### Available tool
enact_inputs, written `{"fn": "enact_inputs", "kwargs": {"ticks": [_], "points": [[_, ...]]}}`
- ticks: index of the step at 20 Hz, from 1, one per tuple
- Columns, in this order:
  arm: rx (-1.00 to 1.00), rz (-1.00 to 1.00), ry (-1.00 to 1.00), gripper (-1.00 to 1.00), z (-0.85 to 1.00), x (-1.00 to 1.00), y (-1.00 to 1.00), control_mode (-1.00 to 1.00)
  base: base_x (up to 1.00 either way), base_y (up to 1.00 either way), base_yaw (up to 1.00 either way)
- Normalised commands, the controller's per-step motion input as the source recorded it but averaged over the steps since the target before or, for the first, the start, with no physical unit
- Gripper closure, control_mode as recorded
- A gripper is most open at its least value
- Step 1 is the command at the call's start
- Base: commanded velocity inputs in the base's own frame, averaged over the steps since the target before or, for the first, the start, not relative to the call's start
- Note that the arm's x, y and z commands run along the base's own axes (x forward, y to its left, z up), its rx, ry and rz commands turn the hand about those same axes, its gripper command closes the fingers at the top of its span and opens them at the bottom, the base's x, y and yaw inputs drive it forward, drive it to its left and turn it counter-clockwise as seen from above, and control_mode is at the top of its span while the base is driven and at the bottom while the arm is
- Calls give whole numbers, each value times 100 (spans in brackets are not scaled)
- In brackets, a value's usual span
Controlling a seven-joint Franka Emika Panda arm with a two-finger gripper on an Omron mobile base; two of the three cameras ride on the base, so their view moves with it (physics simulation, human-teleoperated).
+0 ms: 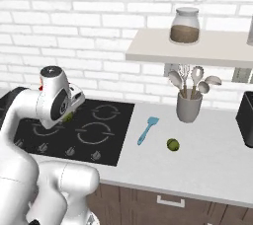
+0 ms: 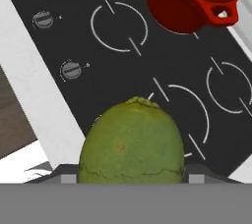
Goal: Put the lime and lime in the pot. Retrieve the spatula and lightly stir the vegetables in the pot.
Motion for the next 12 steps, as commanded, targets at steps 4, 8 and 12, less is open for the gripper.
{"fn": "enact_inputs", "kwargs": {"ticks": [4,8,12], "points": [[0,15,-1,100,52,36,73,-100,0,0,0],[0,14,-1,100,23,53,75,-100,0,0,0],[0,11,0,100,3,61,76,-100,0,0,0]]}}
